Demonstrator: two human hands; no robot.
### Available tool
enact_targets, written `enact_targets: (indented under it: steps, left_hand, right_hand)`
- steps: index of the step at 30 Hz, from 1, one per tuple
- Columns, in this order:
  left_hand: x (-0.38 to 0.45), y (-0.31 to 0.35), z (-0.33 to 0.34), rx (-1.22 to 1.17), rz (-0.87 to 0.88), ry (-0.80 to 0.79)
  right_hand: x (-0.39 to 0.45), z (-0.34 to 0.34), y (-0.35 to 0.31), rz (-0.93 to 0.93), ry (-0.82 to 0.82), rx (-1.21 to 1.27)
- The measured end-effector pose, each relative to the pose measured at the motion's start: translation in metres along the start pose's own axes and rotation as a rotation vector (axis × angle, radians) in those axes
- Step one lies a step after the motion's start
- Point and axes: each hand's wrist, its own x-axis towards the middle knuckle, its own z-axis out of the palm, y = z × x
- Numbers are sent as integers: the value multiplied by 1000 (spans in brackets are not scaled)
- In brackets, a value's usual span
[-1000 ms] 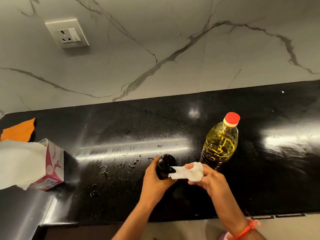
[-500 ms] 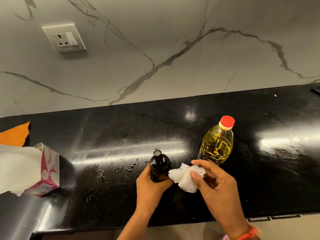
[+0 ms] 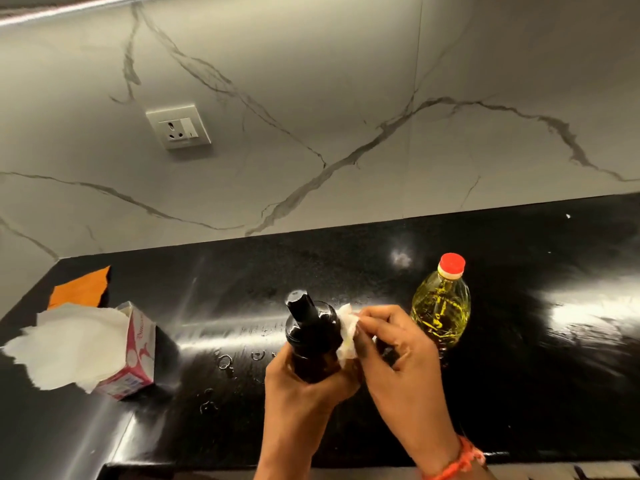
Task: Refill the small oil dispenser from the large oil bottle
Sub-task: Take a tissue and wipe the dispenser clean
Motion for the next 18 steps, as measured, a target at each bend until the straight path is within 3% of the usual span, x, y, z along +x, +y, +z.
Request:
enact_targets:
  steps: [3,9,14,18]
  left_hand:
    - [-3,7,1,-71,38,27]
    - [-17,9,6,-63,49,11]
    - [-18,19,4,-42,93,-21]
    - [-17,27,3,-45,93,-19]
  right_hand:
    - [-20,-3,-16,-62,-44,-9]
    - [-3,-9,-21,-143,52,-47]
    - [5,-23,-13,-62,-102,-3]
    - [-11,-31,-15,-189,-66,-108]
